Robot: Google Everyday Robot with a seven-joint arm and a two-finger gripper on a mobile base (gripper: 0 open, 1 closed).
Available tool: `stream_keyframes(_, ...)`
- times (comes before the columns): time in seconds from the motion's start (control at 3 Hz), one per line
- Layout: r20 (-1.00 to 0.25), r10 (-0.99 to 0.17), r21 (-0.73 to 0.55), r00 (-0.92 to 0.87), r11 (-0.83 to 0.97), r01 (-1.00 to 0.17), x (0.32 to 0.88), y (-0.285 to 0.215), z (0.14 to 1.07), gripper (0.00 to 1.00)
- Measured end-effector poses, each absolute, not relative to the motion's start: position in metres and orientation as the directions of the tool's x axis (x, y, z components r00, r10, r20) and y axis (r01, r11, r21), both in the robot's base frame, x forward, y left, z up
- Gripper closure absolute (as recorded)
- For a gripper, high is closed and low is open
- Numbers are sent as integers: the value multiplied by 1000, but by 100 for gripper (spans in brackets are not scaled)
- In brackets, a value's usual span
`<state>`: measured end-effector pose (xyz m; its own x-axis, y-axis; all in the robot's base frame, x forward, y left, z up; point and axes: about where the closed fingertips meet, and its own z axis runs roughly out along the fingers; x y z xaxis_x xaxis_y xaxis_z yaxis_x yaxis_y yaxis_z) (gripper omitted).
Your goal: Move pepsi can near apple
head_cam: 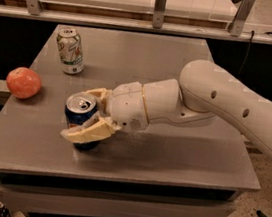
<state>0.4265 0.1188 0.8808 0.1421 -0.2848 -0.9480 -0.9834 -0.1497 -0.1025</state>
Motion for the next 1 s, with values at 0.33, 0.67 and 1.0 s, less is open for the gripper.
stream_keyframes(0.33,-948,-285,-103,142,-149,-983,427,119,881,100)
stream_keyframes(0.67,-943,-288,-162,168,-45,-986,455,101,912,100)
stream_keyframes(1.0,-928,-293,-248,232,18,-969,478,79,945,100)
